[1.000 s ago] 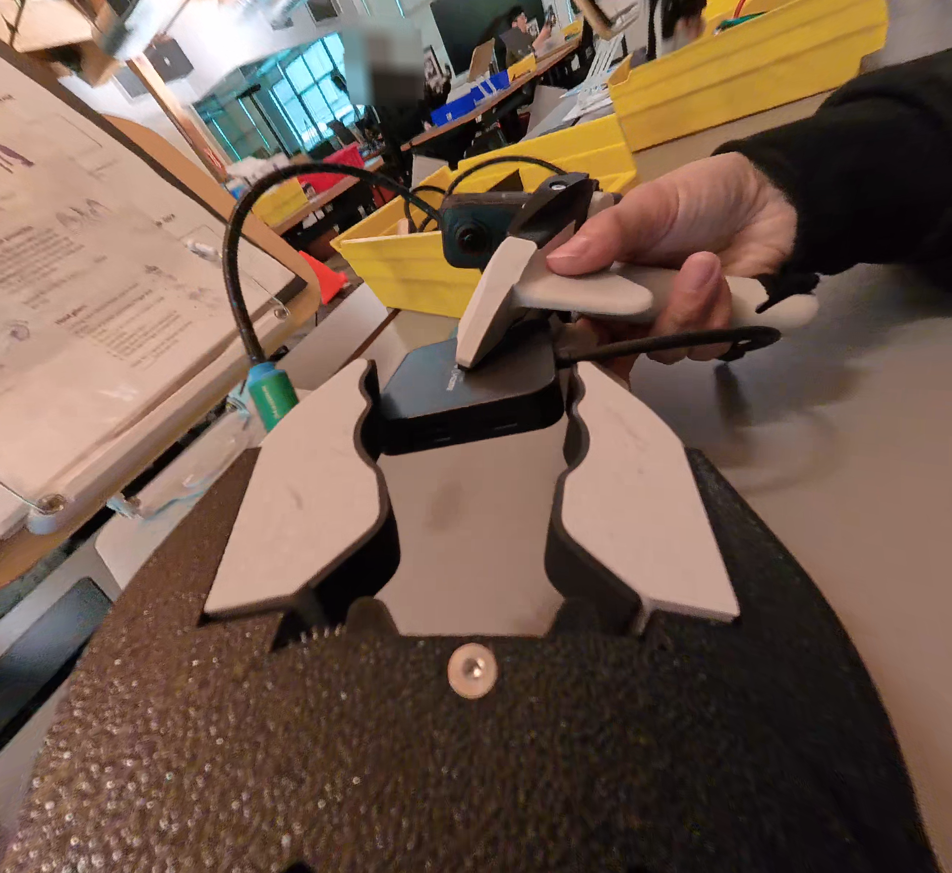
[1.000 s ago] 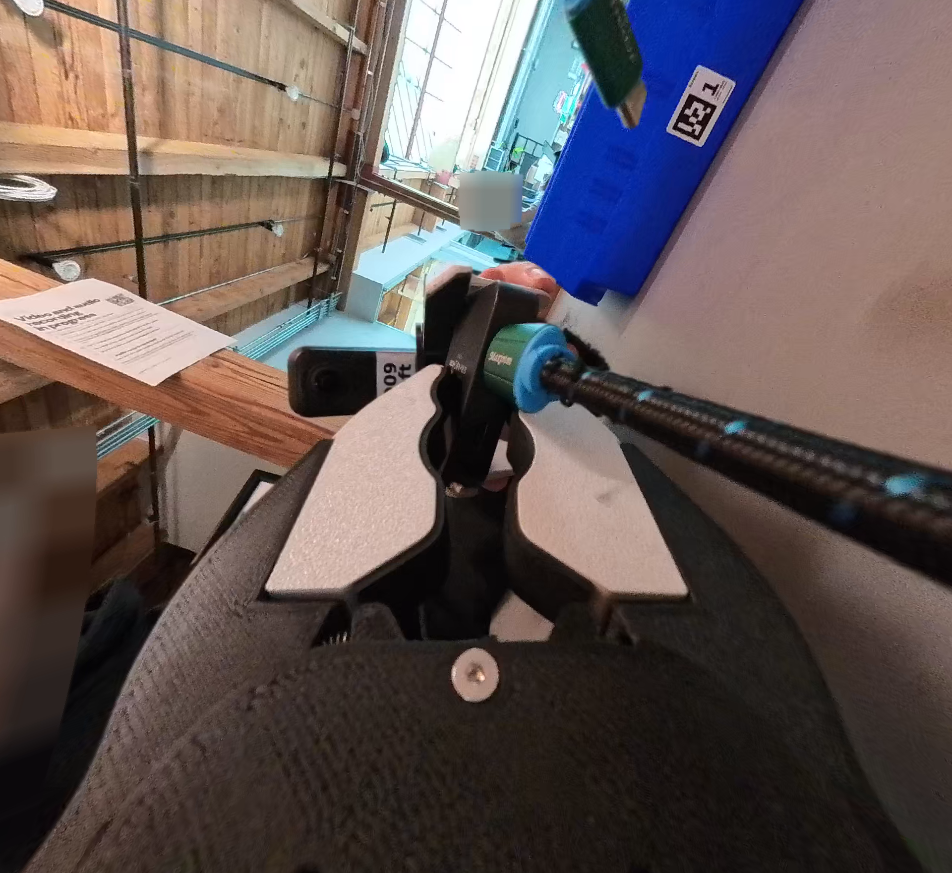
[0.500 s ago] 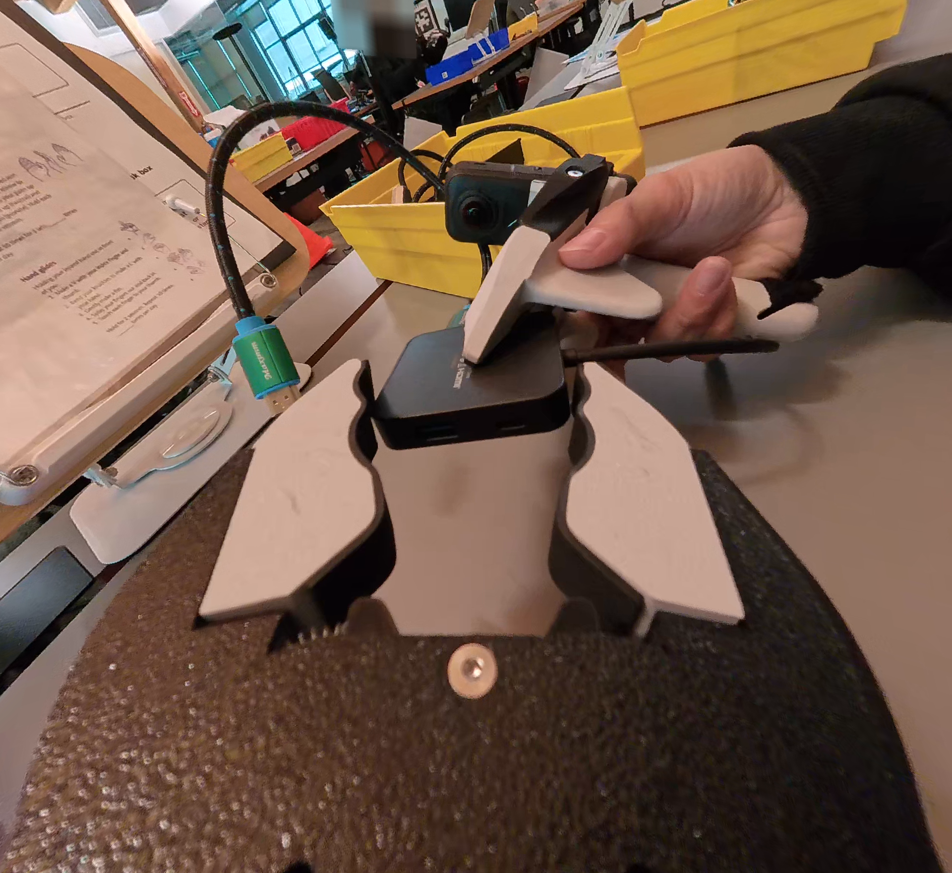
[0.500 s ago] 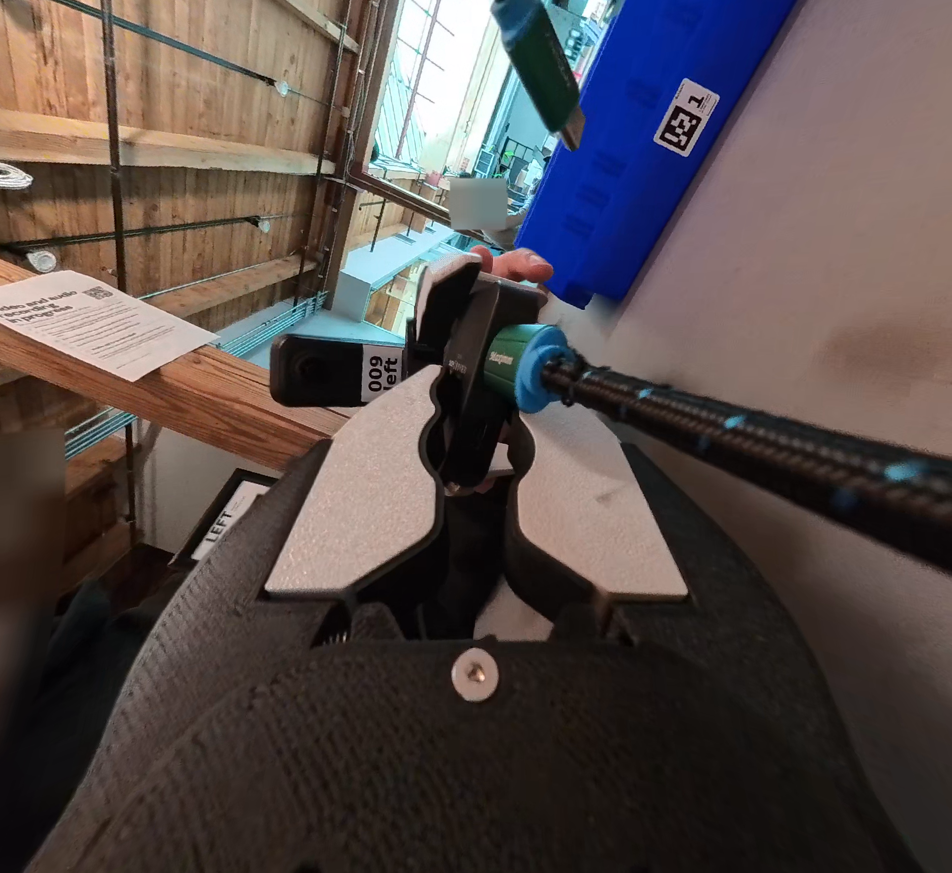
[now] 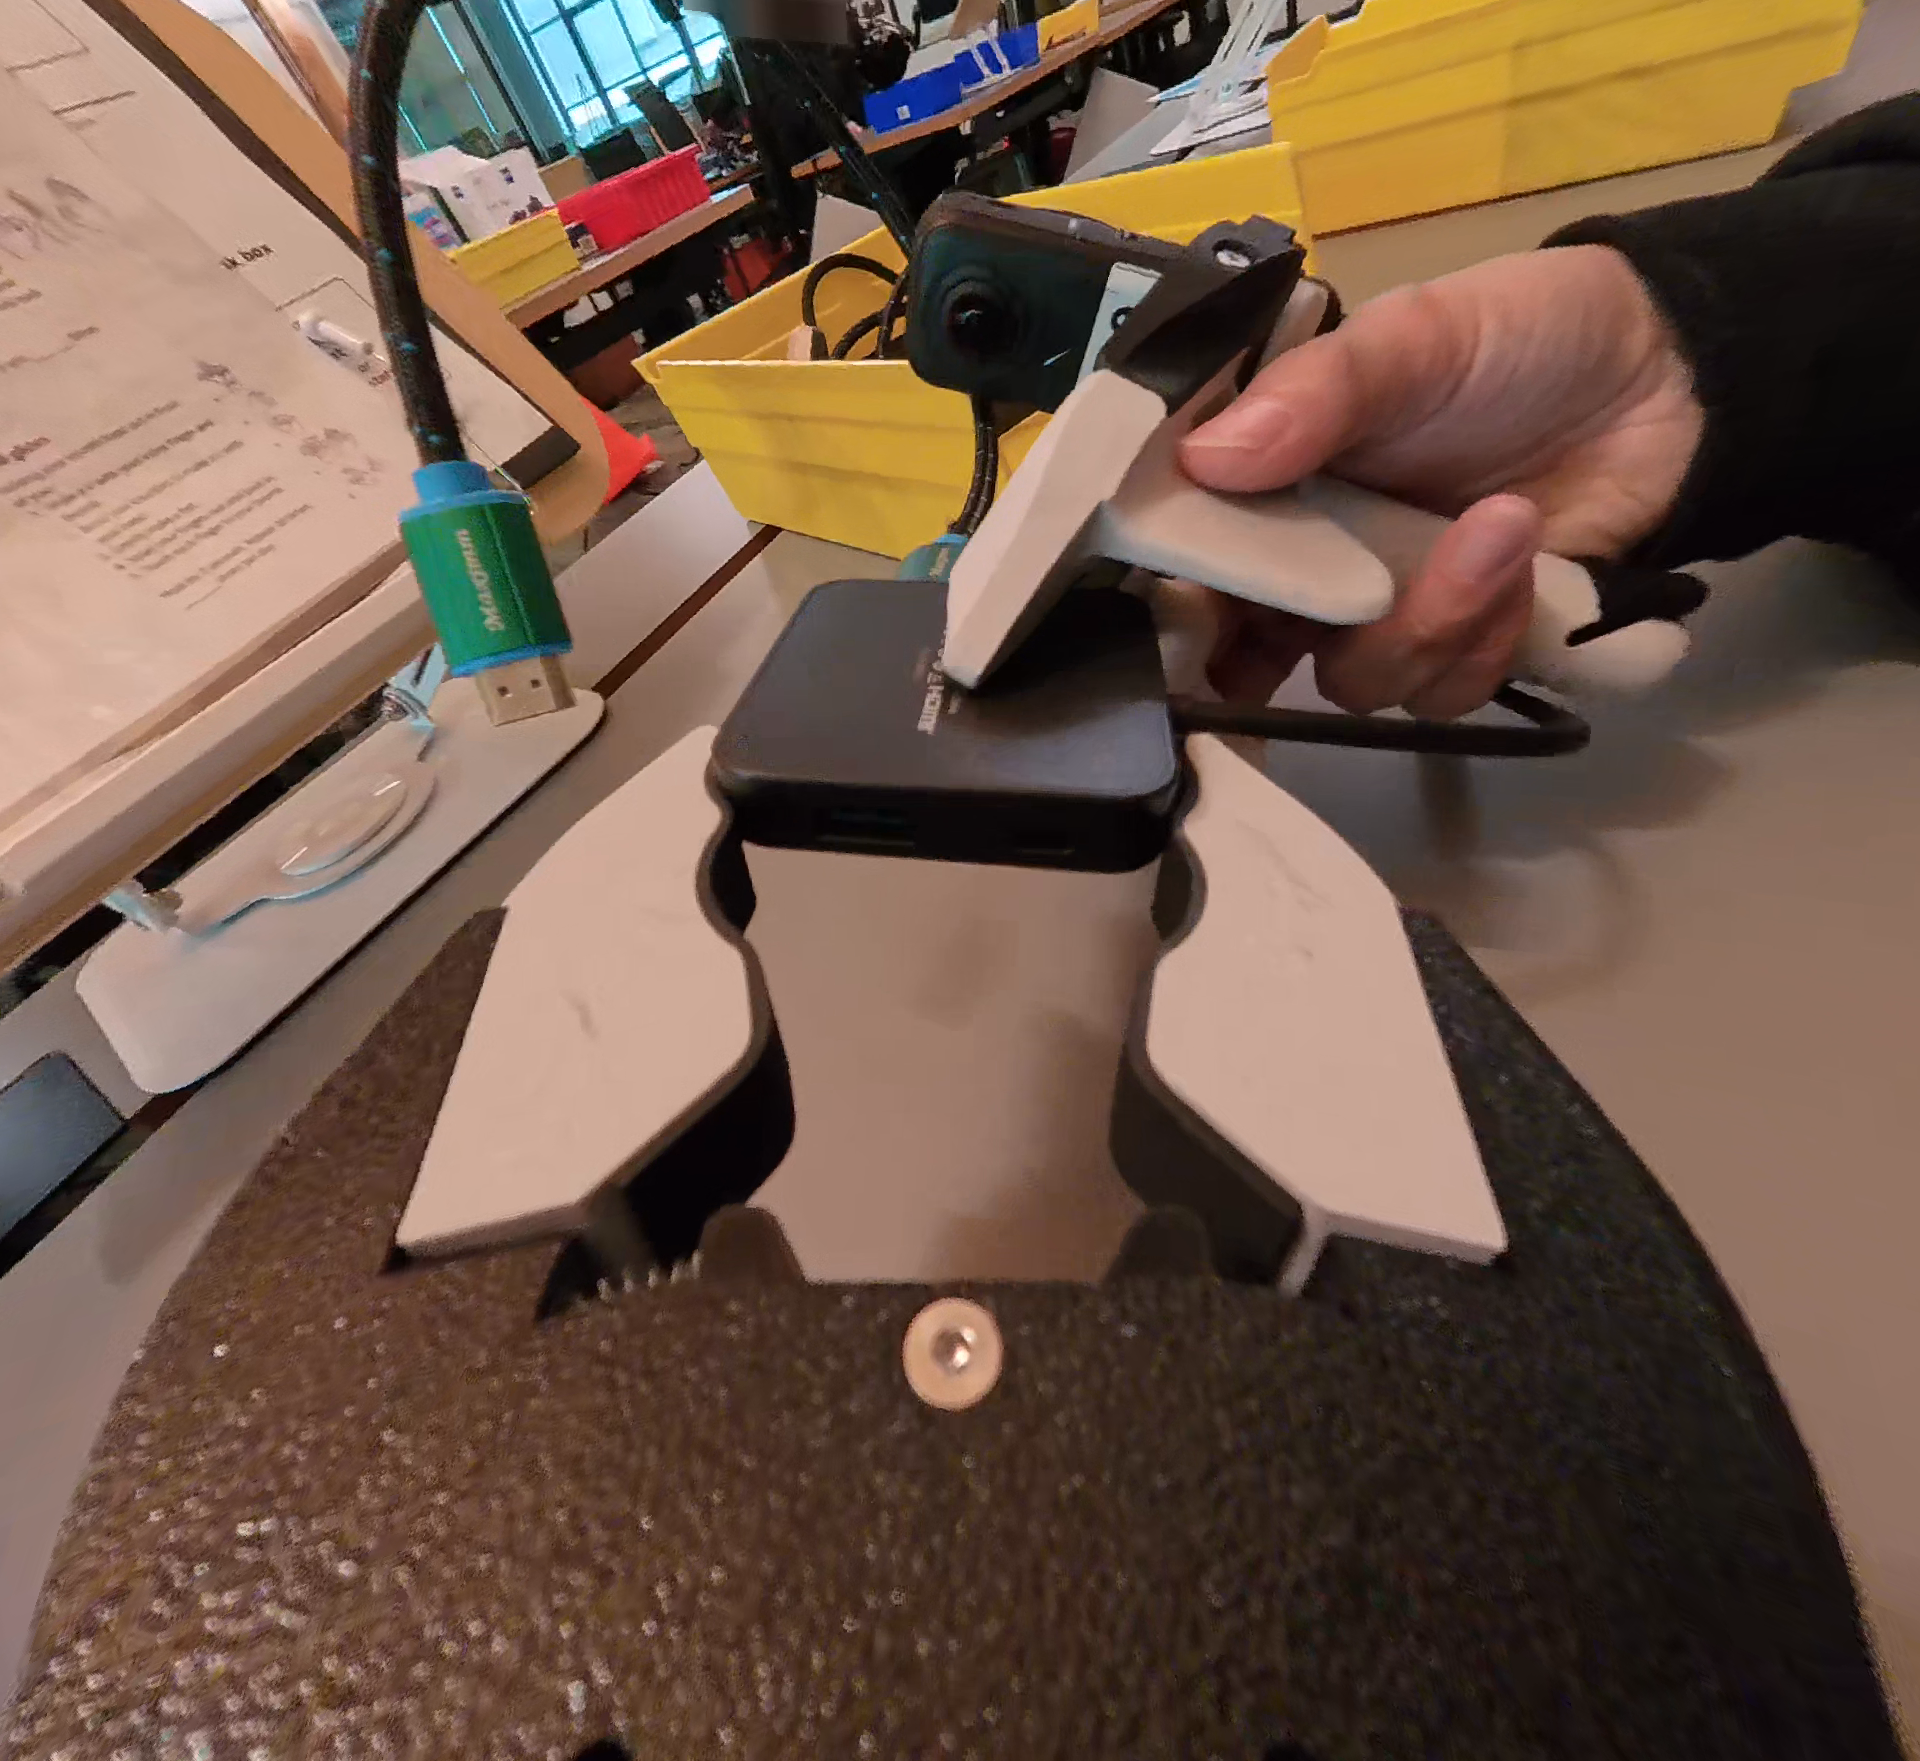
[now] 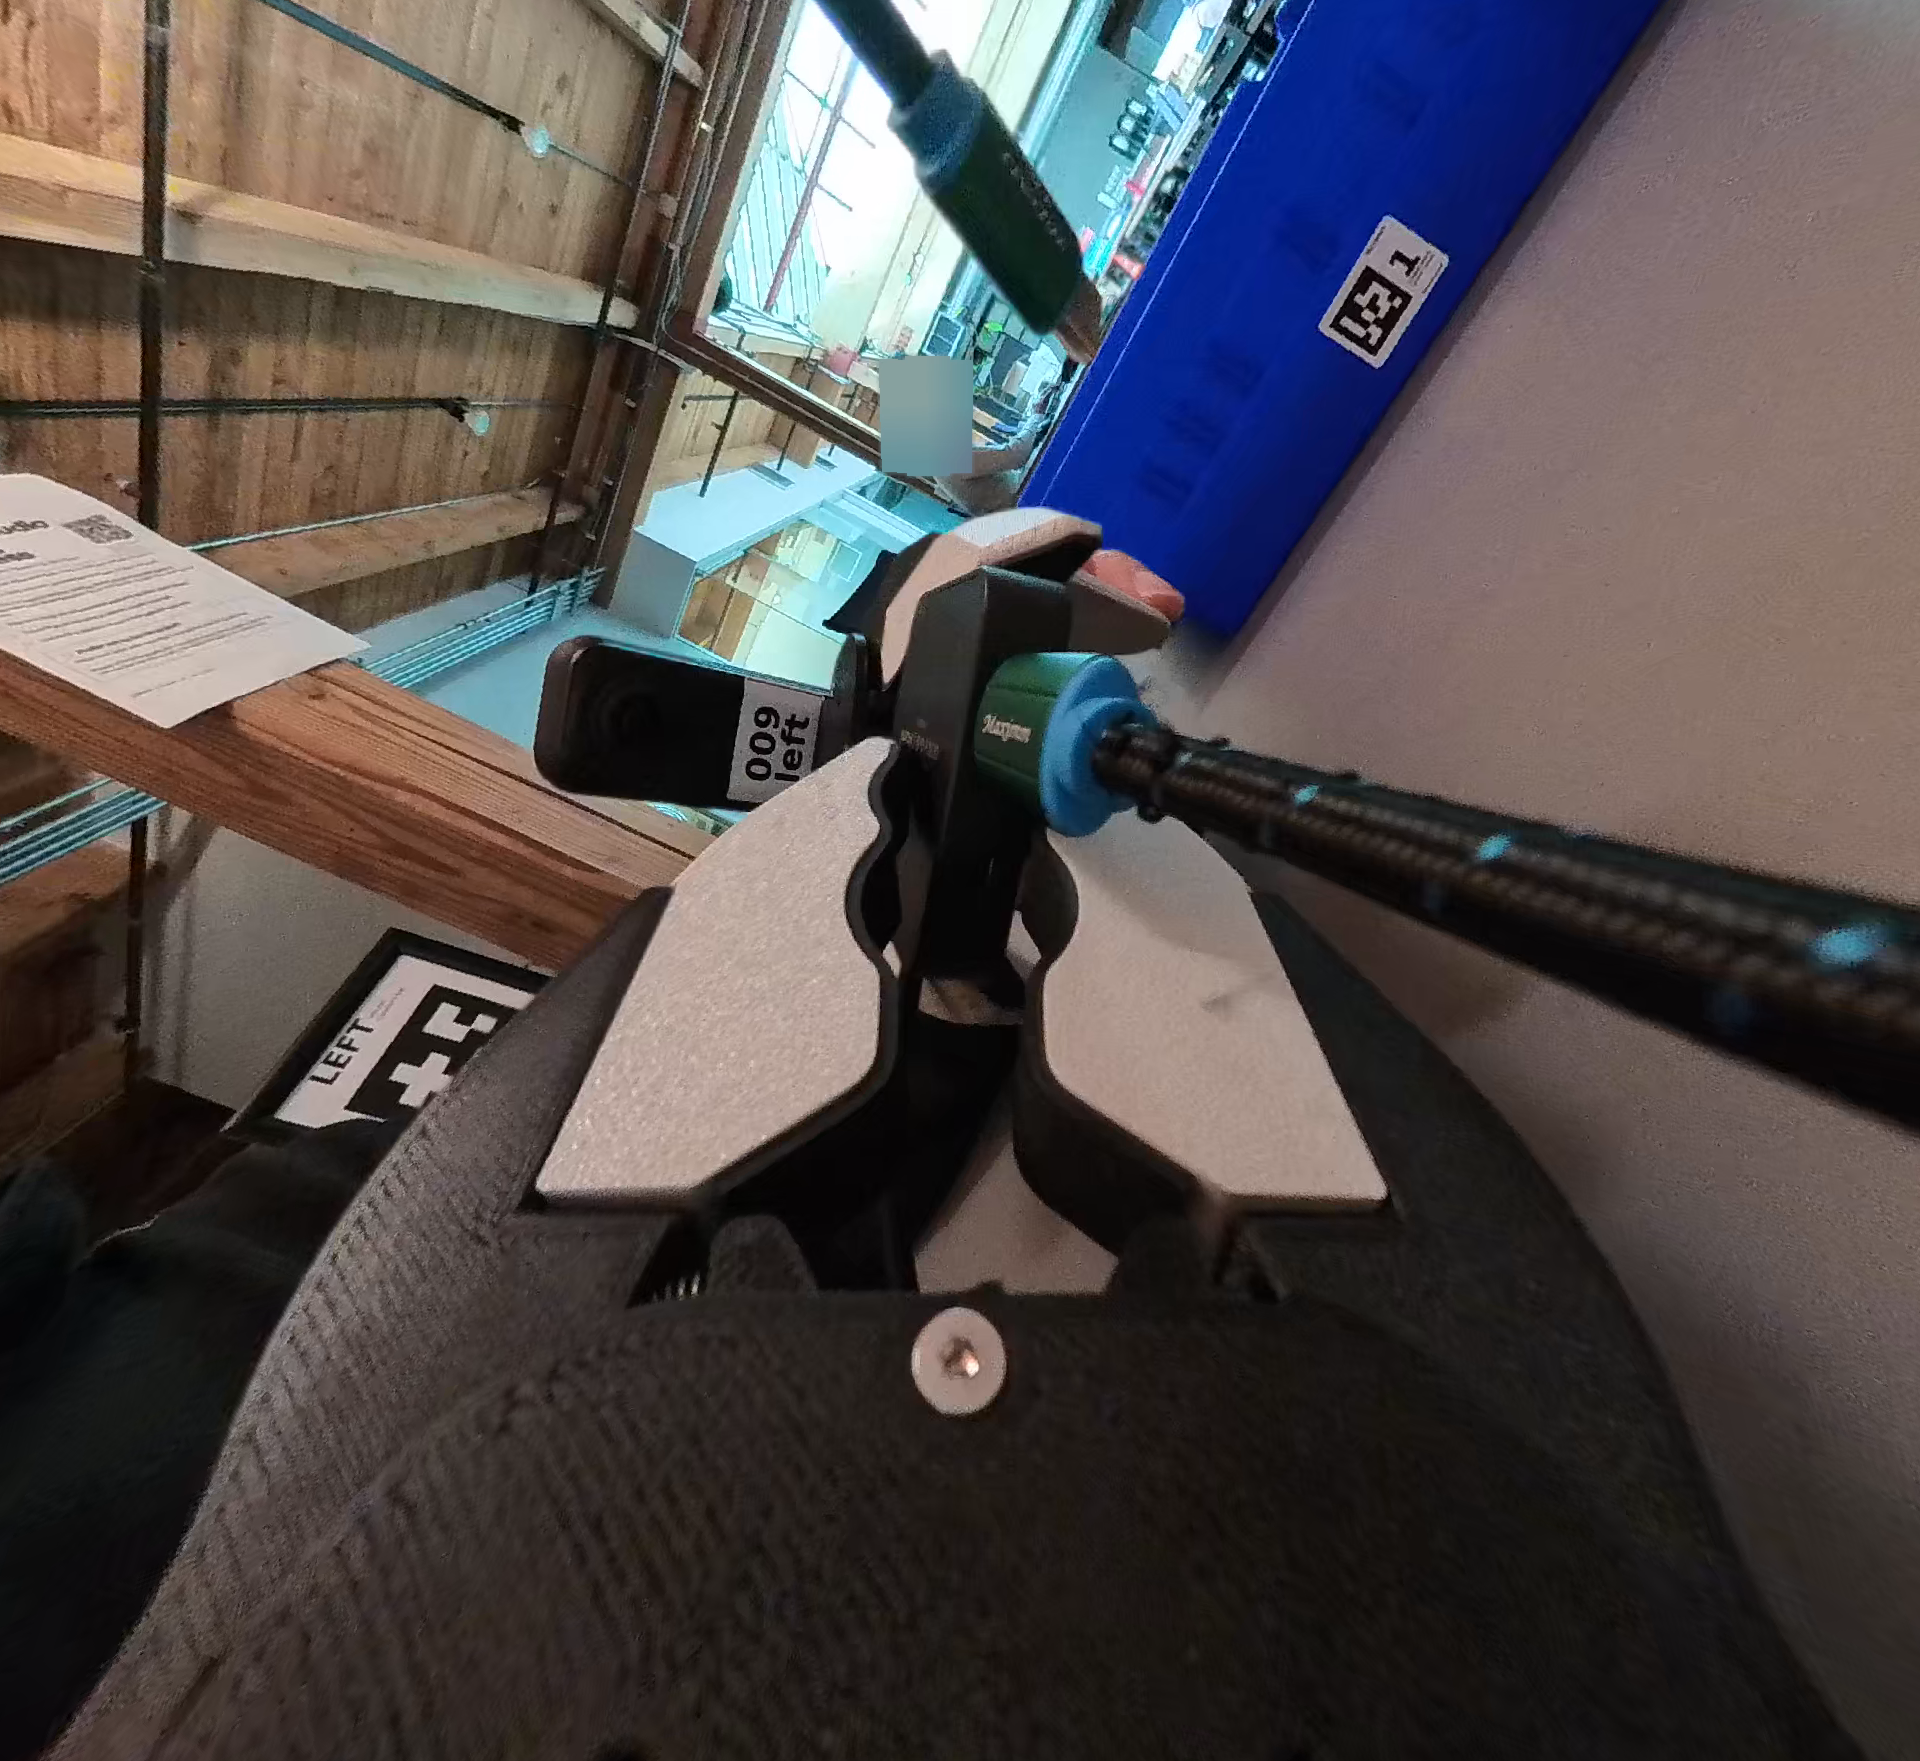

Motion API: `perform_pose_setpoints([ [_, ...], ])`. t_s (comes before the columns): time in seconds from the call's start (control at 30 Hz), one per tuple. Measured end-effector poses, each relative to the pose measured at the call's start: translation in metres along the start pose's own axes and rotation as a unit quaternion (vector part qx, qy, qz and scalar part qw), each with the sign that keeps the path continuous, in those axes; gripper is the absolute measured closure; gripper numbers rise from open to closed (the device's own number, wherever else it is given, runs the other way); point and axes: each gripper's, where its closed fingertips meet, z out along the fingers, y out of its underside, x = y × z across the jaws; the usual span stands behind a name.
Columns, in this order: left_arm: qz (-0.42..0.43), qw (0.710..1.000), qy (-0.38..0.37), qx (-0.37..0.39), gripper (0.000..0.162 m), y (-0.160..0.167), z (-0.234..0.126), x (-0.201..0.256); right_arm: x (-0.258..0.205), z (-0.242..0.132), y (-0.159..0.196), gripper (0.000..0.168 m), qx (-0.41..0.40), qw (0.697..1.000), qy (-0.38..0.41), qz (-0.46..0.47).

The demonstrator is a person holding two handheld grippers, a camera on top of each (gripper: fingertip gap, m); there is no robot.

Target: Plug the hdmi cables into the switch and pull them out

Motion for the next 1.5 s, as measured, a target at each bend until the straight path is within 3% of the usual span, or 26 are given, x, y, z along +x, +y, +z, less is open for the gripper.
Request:
perform_pose_setpoints([
  [0.03,0.002,1.0,-0.001,-0.001,0.086,0.0,-0.001,-0.001,-0.001,0.0,0.0,0.147,0.0,1.0,-0.002,-0.003],
  [0.3,0.044,0.999,-0.018,-0.013,0.081,0.004,0.002,0.0,0.006,0.001,0.005,0.147,-0.017,0.999,0.025,-0.014],
  [0.87,-0.005,1.0,-0.014,-0.011,0.081,0.005,0.006,-0.002,0.005,0.002,-0.001,0.149,0.005,1.0,0.017,-0.015],
  [0.93,-0.013,1.0,-0.017,-0.014,0.081,0.003,0.007,-0.003,0.002,0.0,-0.003,0.146,0.006,1.0,0.008,-0.015],
  [1.07,-0.029,0.999,-0.017,-0.006,0.082,0.003,0.006,-0.007,0.002,-0.006,0.003,0.119,-0.055,0.992,0.044,-0.104],
  [1.2,-0.048,0.998,-0.042,0.0,0.082,0.007,-0.011,-0.029,-0.001,-0.034,0.034,0.09,-0.225,0.938,0.11,-0.238],
  [1.27,-0.054,0.997,-0.048,0.002,0.082,0.007,-0.019,-0.037,-0.013,-0.054,0.044,0.093,-0.294,0.89,0.124,-0.326],
  [1.4,-0.055,0.998,-0.002,-0.008,0.082,0.01,-0.023,-0.028,-0.054,-0.05,0.014,0.111,-0.232,0.83,0.136,-0.488],
  [1.5,-0.051,0.997,0.064,-0.015,0.082,0.011,-0.019,-0.006,-0.047,-0.037,-0.007,0.105,-0.238,0.796,0.194,-0.522],
])
